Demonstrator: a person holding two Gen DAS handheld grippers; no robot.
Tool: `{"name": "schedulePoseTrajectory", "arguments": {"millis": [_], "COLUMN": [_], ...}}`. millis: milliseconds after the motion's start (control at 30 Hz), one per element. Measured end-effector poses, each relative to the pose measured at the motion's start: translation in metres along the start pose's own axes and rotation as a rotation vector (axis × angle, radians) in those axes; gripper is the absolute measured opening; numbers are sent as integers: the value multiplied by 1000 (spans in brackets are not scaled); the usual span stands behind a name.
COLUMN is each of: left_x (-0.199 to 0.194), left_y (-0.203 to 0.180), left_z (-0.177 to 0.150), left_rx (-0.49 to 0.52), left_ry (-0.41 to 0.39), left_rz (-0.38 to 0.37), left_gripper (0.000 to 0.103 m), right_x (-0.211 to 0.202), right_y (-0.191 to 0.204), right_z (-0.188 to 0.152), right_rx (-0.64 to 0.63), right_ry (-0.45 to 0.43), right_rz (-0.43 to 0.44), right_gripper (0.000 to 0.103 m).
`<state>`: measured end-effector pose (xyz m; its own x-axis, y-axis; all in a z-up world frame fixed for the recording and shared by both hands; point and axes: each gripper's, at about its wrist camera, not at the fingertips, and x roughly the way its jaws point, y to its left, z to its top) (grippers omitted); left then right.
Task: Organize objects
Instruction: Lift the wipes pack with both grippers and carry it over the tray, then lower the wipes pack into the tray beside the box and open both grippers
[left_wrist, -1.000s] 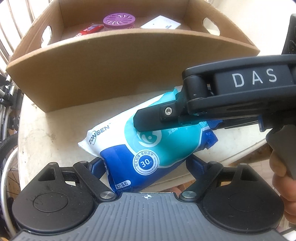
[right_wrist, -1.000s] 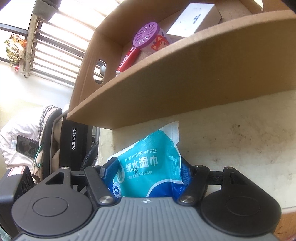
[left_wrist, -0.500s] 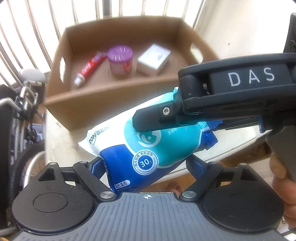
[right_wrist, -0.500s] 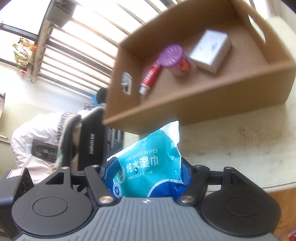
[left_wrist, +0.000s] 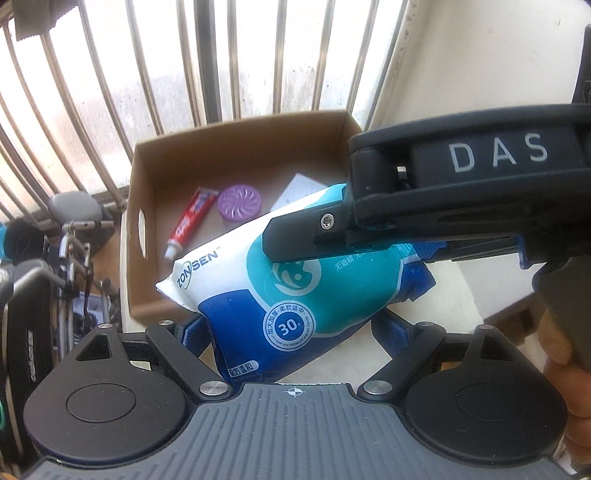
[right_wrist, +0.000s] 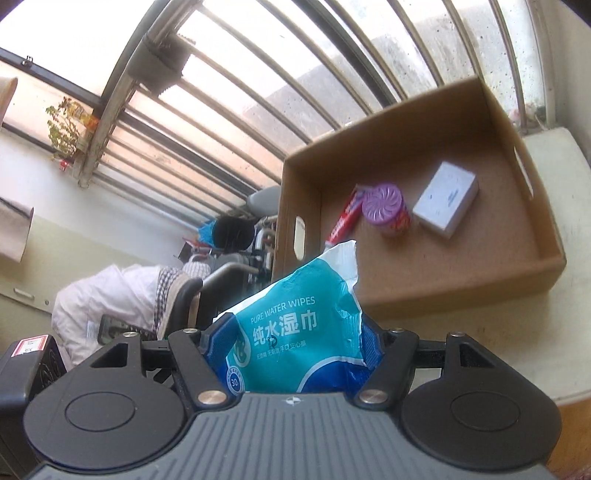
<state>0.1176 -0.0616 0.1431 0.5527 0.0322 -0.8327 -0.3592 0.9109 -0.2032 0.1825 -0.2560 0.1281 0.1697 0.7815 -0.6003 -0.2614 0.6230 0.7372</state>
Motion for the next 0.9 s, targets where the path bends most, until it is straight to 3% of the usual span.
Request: {"name": "schedulePoseTrajectory", "arguments": {"millis": [200, 467, 733, 900], "left_x": [34, 118, 200, 233], "left_y": [6, 27, 52, 62], "left_z": [36, 73, 63, 51], "left_rx": [-24, -7, 6, 21], "left_ry": [46, 189, 385, 458], "left_rz": [15, 30, -2, -27], "left_gripper": [89, 89, 90, 90], "right_x": [24, 97, 175, 207], "right_y": [-17, -62, -101, -125], "right_z": [47, 94, 94, 90], "right_rx": [7, 64, 108, 164], "right_ry": [56, 169, 311, 390], "right_rz": [11, 31, -42, -85], "right_gripper": [71, 71, 71, 71]}}
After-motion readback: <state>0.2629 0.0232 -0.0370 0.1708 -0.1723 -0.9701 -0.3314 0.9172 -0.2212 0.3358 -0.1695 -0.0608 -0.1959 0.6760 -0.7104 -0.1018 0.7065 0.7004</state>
